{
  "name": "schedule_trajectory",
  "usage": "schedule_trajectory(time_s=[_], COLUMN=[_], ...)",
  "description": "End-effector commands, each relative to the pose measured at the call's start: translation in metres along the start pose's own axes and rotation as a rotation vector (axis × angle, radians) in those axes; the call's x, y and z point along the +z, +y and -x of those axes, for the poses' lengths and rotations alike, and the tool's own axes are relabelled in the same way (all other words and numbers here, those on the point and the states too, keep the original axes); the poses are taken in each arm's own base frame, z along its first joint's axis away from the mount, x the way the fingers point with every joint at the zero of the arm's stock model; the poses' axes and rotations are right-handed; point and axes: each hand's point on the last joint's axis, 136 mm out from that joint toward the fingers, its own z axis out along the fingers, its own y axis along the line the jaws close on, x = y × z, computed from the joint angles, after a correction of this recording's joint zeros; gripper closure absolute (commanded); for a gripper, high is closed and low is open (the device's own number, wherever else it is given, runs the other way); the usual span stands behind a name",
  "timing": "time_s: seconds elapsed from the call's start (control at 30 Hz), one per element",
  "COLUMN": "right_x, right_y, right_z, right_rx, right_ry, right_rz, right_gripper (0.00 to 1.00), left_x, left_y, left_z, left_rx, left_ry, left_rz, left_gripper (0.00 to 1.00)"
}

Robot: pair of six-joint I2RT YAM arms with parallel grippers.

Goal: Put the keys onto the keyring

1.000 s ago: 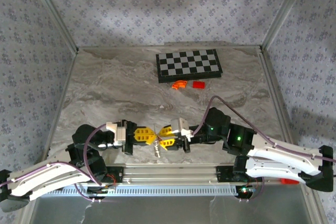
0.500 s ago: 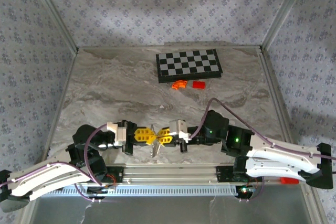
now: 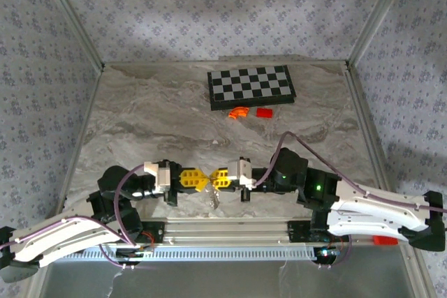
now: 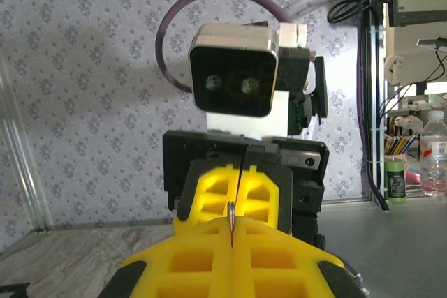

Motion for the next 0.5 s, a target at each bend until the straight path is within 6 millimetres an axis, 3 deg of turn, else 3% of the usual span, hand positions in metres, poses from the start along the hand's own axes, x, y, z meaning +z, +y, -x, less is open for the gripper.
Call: schedule_trajectory(time_s=[0.0,0.47], right_x=[-0.006,-0.011], right_y=[-0.004,-0.020], right_z=[0.013,0.004], right_rx=[-0.024,-0.042], right_ry=[-0.031,0.042], right_rz=[-0.028,-0.121], right_gripper=[1.00,1.00], left_x=[-0.002,-0.006], left_y=[0.005,0.012], left_z=[0.008,-0.007], left_rx=[0.024,0.012], left_ry=[-0.019,0.064], left_rz=[0.033,0.081], left_gripper=[1.00,1.00])
